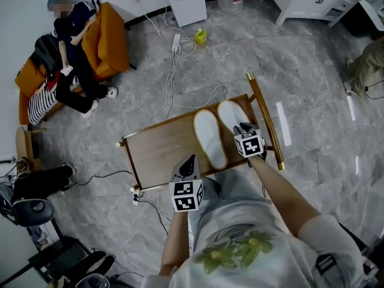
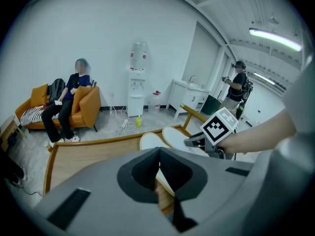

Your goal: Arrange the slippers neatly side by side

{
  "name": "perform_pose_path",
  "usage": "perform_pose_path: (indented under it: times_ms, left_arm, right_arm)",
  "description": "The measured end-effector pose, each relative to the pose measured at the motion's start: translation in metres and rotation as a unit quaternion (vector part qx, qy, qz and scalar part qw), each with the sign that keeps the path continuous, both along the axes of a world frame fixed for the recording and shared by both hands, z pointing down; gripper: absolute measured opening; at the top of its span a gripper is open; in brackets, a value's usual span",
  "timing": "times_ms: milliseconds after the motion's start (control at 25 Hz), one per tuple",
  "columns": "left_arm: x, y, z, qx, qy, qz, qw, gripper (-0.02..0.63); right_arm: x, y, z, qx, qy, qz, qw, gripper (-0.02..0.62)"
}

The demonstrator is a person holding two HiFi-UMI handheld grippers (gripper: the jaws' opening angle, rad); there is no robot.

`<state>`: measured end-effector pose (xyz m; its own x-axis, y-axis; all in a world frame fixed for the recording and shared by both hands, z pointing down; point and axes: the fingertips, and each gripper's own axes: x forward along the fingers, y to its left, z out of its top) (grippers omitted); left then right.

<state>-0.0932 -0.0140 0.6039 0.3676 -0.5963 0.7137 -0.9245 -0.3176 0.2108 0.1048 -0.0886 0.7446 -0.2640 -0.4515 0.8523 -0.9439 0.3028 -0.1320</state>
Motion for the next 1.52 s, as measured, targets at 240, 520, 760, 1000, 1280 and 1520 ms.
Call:
perform_pose_path:
  times_ms: [240,520,760,1000,1280,1520]
  left_arm:
    - [0.001,-0.002,0.0,0.0,0.003,0.002,1.0,0.017]
    - [0.004,-0.003,0.002,0.0,0.005,0.007,1.0,0.017]
    - [0.004,-0.001,-0.001,0.001,0.0,0.009,1.0,0.017]
    - [0.001,0.004,-0.002,0.001,-0.003,0.003,1.0,0.017]
    - [-0.002,0.005,-0.004,0.003,-0.005,-0.005,1.0,0.017]
    - [-0.001,0.008,-0.003,0.003,-0.005,-0.008,1.0,0.017]
  right_arm:
    - [-0.001,0.002,0.001,-0.01,-0.014,0.014,1.0,0.032]
    - [-0.002,0.004,-0.001,-0.027,-0.047,0.055,0.997,0.031]
    - [0.0,0.007,-0.004,-0.041,-0.067,0.099,0.992,0.03]
    - [-0.002,0.013,-0.006,-0.057,-0.083,0.136,0.986,0.029]
    - [-0.011,0.016,-0.005,-0.077,-0.102,0.177,0.976,0.029]
    - [-0.02,0.017,-0.004,-0.082,-0.111,0.196,0.971,0.029]
